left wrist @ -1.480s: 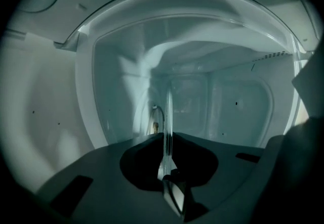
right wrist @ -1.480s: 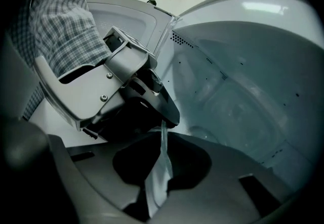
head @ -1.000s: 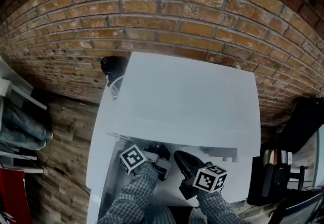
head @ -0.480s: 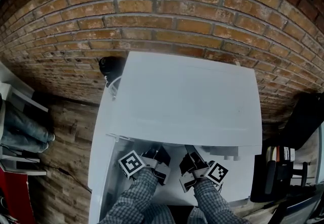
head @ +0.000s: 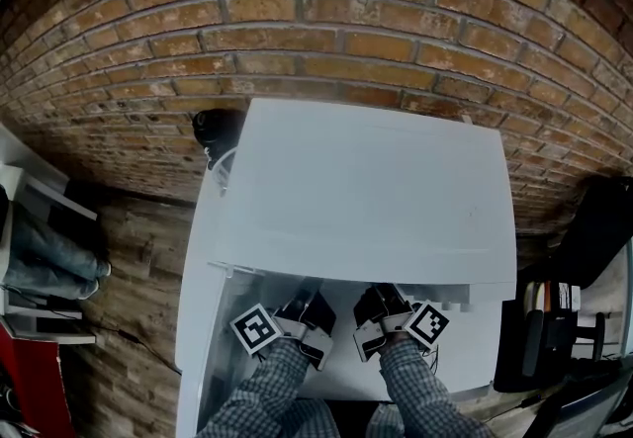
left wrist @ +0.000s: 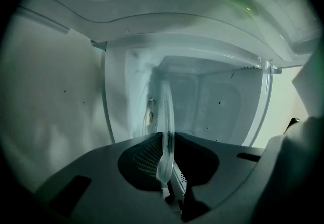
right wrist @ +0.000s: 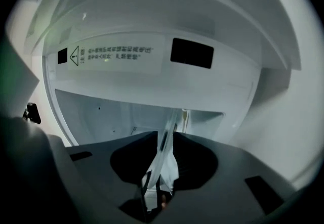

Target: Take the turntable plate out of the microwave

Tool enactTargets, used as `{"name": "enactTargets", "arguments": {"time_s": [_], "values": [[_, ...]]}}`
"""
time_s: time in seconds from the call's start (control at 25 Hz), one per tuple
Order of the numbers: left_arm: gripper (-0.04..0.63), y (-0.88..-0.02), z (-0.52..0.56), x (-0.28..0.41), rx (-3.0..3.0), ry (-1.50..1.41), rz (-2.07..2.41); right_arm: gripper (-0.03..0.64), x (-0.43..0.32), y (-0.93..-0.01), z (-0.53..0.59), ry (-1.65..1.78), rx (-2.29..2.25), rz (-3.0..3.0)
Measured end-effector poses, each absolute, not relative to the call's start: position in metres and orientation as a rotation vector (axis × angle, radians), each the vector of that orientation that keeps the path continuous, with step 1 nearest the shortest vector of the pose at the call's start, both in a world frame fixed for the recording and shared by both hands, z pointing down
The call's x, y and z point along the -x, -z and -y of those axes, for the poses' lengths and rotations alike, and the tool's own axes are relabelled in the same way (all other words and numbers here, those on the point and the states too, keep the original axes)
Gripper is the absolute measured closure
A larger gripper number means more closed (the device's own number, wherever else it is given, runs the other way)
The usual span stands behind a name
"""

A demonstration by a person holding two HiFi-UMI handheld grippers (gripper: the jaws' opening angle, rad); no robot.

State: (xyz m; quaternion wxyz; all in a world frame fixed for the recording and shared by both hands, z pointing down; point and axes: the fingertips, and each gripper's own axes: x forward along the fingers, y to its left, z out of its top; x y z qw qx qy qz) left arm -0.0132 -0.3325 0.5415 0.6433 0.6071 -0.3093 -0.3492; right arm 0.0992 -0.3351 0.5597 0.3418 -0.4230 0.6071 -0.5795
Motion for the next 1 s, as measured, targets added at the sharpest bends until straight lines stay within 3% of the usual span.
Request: {"name": "enactTargets", "arguments": {"time_s": [0.28,1.0], "values": [[0.548,-0.543,0.328,0.014,-1.384,0.792,0.7,0.565,-0.095,-0.564,0.338,1.533,1.09,-1.523],[0.548,-0.535,0.293,0.02,-1.404,0.81,0.666,0.565,-0.089,-0.551,0.303,1.497,1.072,-1.562]]}}
